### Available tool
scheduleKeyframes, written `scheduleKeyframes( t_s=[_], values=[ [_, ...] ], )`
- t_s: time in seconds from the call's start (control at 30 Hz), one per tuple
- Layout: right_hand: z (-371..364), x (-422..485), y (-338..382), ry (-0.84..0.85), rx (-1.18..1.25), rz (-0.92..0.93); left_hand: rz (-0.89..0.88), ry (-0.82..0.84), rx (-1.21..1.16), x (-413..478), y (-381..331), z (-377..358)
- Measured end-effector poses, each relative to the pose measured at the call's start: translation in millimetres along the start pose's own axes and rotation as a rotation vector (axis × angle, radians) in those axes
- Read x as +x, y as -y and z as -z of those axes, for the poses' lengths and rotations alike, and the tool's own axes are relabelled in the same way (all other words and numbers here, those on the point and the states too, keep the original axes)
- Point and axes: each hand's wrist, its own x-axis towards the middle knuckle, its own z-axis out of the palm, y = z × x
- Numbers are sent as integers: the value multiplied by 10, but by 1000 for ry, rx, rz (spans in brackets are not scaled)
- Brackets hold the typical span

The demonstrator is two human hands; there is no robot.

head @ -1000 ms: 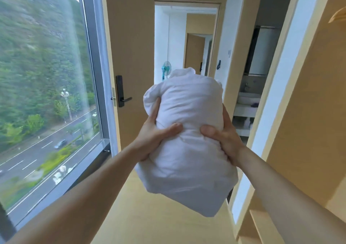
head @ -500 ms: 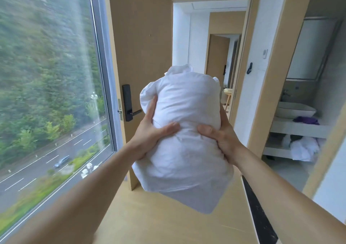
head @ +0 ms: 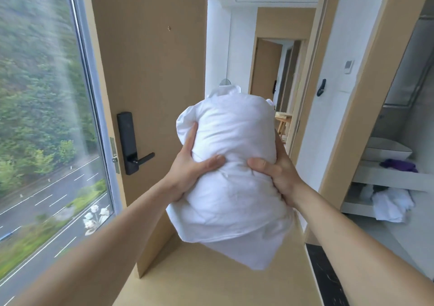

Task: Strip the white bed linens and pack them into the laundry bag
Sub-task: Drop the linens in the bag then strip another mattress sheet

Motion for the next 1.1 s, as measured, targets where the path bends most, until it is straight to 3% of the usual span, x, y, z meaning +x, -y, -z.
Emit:
scheduleKeyframes(
  t_s=[0.33, 0.63, 1.1],
  values=[
    [725, 1630, -1104, -103, 16, -13, 9, 108, -2, 2094, 955, -309],
    [1368, 3258, -2143, -60, 86, -52, 60, 61, 24, 3777, 1761, -539],
    [1554, 5685, -3931, -121, 31, -189, 157, 58, 9, 6314, 3421, -178]
  ],
)
